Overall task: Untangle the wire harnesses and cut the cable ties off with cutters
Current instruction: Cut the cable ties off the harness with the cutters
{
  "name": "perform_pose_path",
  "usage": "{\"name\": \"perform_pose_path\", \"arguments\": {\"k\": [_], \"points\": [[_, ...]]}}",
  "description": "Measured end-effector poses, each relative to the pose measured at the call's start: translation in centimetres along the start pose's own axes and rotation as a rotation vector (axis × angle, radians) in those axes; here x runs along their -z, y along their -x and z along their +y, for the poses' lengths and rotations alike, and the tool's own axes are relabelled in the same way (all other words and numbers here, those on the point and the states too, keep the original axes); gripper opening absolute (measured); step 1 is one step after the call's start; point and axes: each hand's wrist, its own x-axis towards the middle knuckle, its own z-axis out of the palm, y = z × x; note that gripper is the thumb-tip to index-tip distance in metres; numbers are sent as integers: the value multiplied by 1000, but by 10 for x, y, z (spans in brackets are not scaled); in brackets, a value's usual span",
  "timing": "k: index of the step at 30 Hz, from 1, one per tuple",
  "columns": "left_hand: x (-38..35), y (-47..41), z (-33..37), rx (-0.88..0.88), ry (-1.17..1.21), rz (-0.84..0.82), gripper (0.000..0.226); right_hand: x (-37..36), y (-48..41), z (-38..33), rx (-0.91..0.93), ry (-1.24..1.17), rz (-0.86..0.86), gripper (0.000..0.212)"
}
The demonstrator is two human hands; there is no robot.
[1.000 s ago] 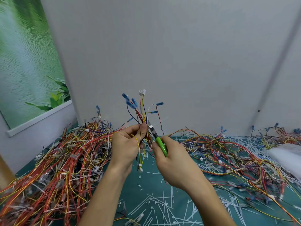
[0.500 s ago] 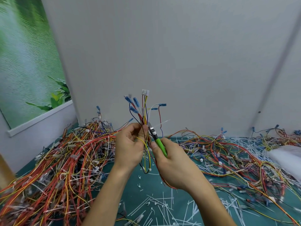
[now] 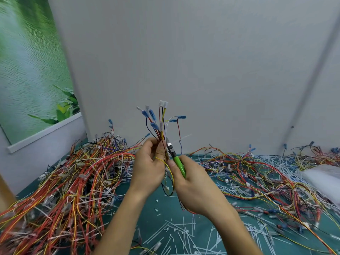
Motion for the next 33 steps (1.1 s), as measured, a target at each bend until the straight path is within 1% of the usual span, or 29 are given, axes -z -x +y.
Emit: {"name": "perform_pose_path", "arguments": {"k": [4, 6, 8, 12, 14, 16, 19, 23, 27, 30, 33], "points": [[8, -4, 5, 61, 91, 16, 19, 0, 0, 1, 20, 25, 10, 31], [13, -5, 9, 113, 147, -29, 14, 1, 0, 1, 24, 25, 6, 30], [18, -6, 12, 165, 221, -96, 14, 1, -1, 1, 24, 2, -5, 30], [26, -5, 18, 277, 414, -228, 33, 5, -1, -1, 48, -29, -63, 34], [29, -5, 20, 307, 488, -282, 34, 8, 0, -1, 51, -43, -99, 34], [31, -5, 19, 333, 600, -302, 33, 11, 2, -2, 42, -61, -130, 34], [31, -7, 18, 371, 698, -283, 29, 14, 2, -5, 35, -72, -157, 34], [25, -7, 18, 383, 781, -209, 23, 13, 2, -7, -3, -144, -156, 32], [16, -6, 21, 357, 790, -113, 18, 10, 1, -5, 24, -117, -114, 32], [12, -7, 21, 318, 745, -51, 16, 9, 1, -3, 28, -117, -93, 31], [9, -6, 22, 302, 727, -37, 16, 12, 1, -4, 47, -90, -90, 31]]}}
